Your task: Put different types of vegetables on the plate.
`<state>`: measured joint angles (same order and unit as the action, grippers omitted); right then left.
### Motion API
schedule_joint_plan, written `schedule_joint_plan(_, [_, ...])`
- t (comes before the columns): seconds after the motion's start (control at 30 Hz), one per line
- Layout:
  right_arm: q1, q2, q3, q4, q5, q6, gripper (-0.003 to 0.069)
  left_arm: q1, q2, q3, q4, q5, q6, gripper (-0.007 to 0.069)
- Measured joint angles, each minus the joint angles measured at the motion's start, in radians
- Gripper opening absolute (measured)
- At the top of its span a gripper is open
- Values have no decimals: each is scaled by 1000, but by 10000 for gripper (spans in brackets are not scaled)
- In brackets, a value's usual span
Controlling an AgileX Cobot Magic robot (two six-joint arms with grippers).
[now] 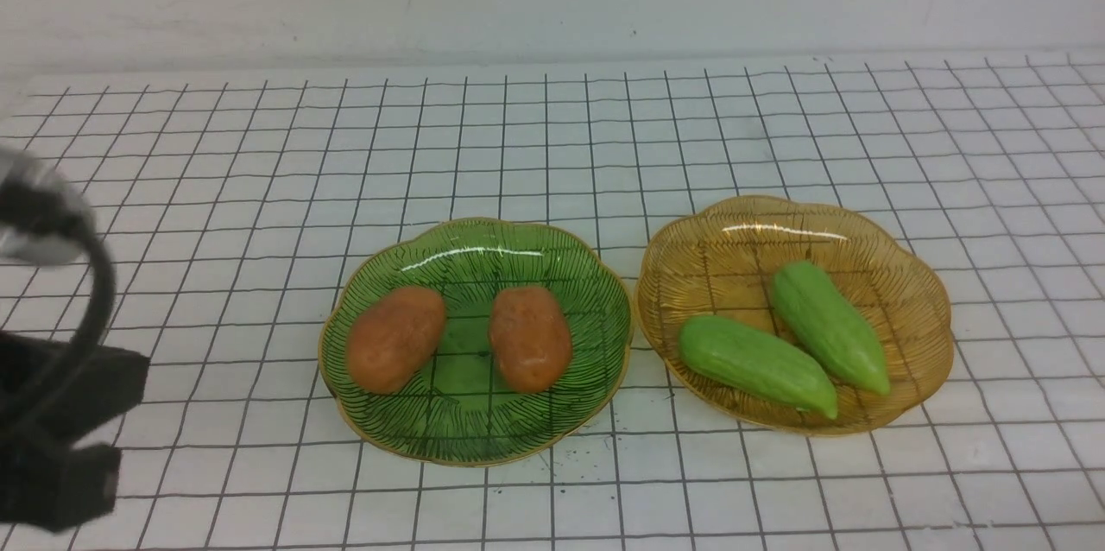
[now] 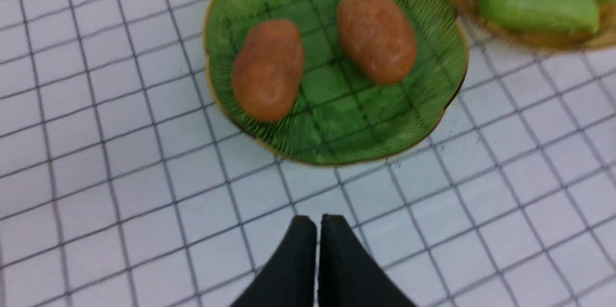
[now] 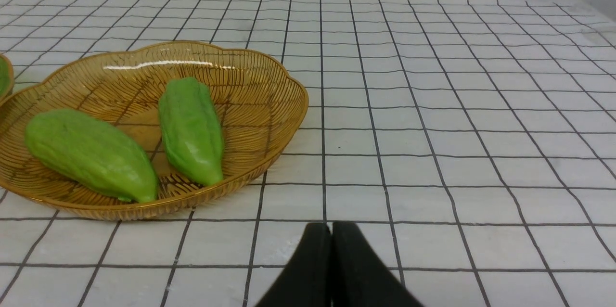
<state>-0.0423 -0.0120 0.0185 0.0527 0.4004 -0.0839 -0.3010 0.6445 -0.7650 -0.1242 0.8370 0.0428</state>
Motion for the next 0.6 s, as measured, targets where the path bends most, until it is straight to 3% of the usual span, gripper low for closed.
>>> schedule_joint_plan(0.13, [0, 0, 0, 0, 0, 0, -15, 0, -128, 202, -58, -294, -10, -8])
schedule_joint_plan(0.3, [0, 0, 0, 0, 0, 0, -15, 0, -189, 346, -76, -508, -15, -8])
schedule_joint_plan(0.6, [0, 0, 0, 0, 0, 0, -15, 0, -189, 393, -78, -515, -15, -8])
